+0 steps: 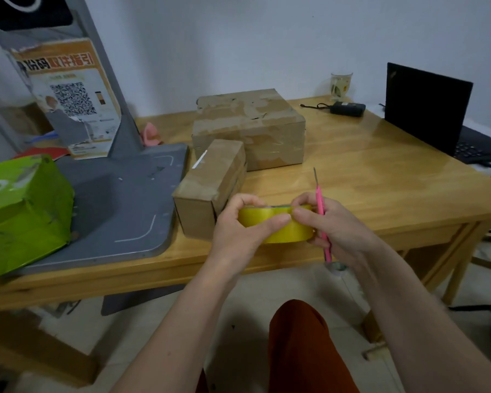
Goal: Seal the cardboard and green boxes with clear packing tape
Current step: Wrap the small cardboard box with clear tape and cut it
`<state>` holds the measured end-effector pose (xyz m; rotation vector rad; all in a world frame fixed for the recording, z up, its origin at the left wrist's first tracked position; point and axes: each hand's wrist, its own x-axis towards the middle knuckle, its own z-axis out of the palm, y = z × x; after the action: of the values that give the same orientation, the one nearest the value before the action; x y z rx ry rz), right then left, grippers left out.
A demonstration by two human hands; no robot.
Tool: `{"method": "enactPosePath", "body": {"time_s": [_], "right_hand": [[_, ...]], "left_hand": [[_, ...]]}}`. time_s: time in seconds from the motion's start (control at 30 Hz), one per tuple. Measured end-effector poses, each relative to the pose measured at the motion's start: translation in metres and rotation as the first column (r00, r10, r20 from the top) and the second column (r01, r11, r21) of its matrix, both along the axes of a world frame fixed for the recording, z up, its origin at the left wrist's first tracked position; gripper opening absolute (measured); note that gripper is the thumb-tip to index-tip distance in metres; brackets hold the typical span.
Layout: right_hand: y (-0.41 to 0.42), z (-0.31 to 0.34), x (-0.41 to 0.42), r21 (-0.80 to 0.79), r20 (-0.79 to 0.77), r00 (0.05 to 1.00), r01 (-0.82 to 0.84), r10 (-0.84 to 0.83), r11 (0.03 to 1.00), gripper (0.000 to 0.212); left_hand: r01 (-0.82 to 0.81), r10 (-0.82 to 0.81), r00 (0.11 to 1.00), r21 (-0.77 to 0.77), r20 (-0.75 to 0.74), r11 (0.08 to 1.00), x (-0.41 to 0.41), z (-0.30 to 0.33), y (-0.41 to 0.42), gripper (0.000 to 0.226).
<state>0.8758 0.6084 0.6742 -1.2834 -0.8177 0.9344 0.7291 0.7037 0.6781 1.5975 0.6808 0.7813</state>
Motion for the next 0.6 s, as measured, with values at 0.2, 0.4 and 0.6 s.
{"method": "enactPosePath", "body": {"time_s": [0.2, 0.4, 0.6], "right_hand": [[0.004, -0.009, -0.015, 0.101, -0.361, 0.928, -0.058, 0.091, 0.993, 0.069], [0.007, -0.02, -0.028, 0.17, -0.482, 0.86, -0.094, 0.166, 0.981, 0.058], [0.003, -0.001, -0.035, -0.029, -0.093, 0.995, -0.024, 0.021, 0.999, 0.04]], "left_hand": [[-0.015, 0.041, 0.995, -0.264, 0.095, 0.964, -0.012, 0.001, 0.002, 0.088], [0.089, 0.056, 0.978, -0.64, 0.203, 0.764, -0.019, 0.006, 0.001, 0.067], [0.011, 0.108, 0.985, -0.665, 0.137, 0.746, -0.025, 0.001, 0.002, 0.07]]}}
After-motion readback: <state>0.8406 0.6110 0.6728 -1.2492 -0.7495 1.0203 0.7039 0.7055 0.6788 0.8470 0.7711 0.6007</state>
